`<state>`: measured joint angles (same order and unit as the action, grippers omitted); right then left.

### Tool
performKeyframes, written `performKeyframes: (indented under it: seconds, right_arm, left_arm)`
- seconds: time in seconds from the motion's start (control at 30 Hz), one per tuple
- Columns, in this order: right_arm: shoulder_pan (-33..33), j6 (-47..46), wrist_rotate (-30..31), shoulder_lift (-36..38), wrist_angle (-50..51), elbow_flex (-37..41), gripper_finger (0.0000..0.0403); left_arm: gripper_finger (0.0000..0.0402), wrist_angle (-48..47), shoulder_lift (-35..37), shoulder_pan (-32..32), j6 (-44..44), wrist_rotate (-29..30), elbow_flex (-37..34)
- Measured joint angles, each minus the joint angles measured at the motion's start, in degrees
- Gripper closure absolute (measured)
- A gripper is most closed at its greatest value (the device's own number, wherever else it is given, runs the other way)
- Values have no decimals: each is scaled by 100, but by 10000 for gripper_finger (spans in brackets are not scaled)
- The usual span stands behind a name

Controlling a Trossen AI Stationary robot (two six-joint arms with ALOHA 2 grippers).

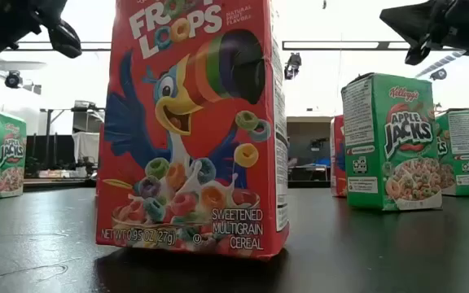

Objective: Stack cereal on shelf

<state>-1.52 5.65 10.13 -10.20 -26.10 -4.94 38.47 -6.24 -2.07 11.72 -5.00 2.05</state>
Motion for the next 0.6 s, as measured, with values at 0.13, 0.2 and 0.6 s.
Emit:
performKeyframes:
  seconds: [0.13,0.2,0.6]
  right_arm:
    - [0,148,28,0,-2,-1,394]
    - [0,244,42,0,-6,1,394]
    - [0,624,45,0,-39,-1,394]
  left_arm:
    - [402,-13,-482,0,80,263,267]
    - [402,-51,-857,0,81,304,501]
    - [398,-5897,-2968,-13,16,847,3486]
